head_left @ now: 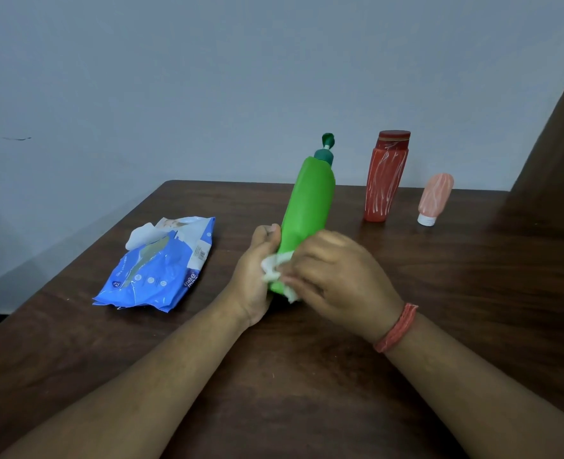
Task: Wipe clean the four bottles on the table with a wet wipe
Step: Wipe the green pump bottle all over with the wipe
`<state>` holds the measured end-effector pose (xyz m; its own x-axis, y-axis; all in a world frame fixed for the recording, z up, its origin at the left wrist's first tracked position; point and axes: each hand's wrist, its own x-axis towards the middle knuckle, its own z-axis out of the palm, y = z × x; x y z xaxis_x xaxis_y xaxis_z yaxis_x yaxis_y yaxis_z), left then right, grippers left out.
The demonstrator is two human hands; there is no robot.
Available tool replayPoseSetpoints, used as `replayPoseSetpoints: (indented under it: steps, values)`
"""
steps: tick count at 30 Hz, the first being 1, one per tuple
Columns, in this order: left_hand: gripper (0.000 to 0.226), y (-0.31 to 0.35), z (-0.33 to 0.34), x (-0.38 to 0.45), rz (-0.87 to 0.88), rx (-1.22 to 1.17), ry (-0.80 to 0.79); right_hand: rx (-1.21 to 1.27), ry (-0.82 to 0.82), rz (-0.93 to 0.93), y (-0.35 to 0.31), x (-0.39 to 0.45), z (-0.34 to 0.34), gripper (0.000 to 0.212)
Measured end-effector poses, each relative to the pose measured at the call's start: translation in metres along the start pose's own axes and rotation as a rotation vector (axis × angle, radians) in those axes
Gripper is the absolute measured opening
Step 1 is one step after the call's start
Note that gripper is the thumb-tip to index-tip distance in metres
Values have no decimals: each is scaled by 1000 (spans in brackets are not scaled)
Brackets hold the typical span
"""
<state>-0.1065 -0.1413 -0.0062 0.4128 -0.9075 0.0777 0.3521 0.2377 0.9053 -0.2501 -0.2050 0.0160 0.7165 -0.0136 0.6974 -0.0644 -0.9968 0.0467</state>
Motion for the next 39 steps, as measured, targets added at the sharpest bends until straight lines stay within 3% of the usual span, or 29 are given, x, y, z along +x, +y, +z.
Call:
replayPoseSetpoints:
  steps: [3, 7, 10, 14, 18, 22, 25, 29, 33, 36, 39]
  values:
    - [12, -5, 0, -1, 70, 119, -76, -35, 151, 197, 5, 2, -6, 13]
    - [26, -4, 0, -4, 83, 149, -152, -142, 174, 126, 5, 2, -11, 13]
    - [32, -3, 0, -4, 19, 148, -208, -185, 265, 264, 15, 7, -22, 12]
    - [43, -3, 0, -6, 15, 135, -235, -188, 213, 130, 13, 4, -22, 11]
    - [43, -5, 1, -7, 31, 186, -259, -159, 346, 291, 26, 3, -32, 11]
    - [34, -6, -1, -6, 35, 231, -270, -264, 294, 178, 34, 1, -35, 9]
    - [25, -5, 0, -8, 37, 253, -318, -187, 482, 373, 48, -1, -47, 11]
    - [19, -4, 1, -10, 49, 269, -325, -186, 390, 306, 44, -6, -45, 14]
    - [22, -4, 2, -11, 62, 321, -325, -151, 521, 420, 51, -5, -54, 12]
    - [27, -3, 3, -11, 66, 341, -313, -174, 408, 281, 45, -4, -50, 14]
    - [28, -4, 2, -11, 75, 353, -305, -133, 492, 394, 51, -5, -51, 13]
